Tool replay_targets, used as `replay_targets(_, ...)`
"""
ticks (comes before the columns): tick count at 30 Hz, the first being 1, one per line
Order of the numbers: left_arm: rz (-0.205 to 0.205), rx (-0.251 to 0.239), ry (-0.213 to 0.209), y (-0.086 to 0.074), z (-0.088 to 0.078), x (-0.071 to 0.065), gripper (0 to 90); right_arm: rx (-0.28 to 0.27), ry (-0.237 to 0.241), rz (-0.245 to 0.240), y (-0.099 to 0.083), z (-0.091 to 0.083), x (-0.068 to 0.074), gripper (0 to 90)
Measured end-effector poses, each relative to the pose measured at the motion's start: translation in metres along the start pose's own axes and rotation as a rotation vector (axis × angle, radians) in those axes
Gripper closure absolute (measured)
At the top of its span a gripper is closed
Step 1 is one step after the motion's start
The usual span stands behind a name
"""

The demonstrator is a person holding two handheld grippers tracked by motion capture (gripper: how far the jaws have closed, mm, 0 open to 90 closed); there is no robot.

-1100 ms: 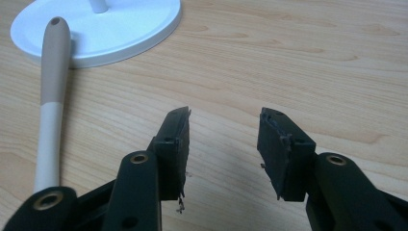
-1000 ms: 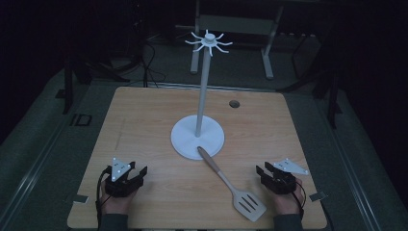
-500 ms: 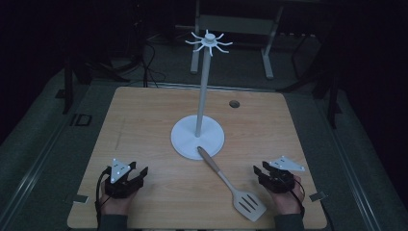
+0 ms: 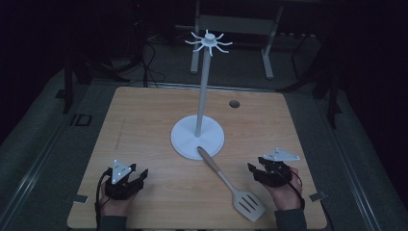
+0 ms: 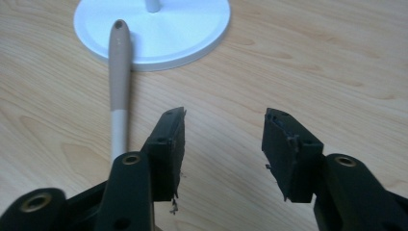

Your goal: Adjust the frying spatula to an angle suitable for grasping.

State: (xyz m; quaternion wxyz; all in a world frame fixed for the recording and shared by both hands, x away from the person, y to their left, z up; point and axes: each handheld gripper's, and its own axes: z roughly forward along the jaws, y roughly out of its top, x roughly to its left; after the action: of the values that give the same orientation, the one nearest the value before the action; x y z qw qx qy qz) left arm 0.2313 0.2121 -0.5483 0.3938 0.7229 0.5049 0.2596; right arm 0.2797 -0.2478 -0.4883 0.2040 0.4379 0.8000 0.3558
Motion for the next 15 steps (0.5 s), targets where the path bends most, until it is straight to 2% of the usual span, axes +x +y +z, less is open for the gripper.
replay_targets(6,0.002,0.006,0.008,-0.001,-0.001,0.000,47.6,0.037,0.035,-0.007,0.008,0.006,0.005,48.4)
replay_targets(8,0.000,0.005,0.009,-0.001,-0.002,0.001,47.3,0.059,0.041,-0.026,0.012,0.010,0.009,51.3)
replay_targets(12,-0.015,-0.001,0.008,-0.002,-0.005,0.001,47.1,0.068,0.060,-0.049,0.019,0.012,0.013,55.8)
replay_targets(15,-0.018,-0.006,0.004,-0.002,-0.007,0.000,47.0,0.101,0.074,-0.095,0.028,0.016,0.018,58.7)
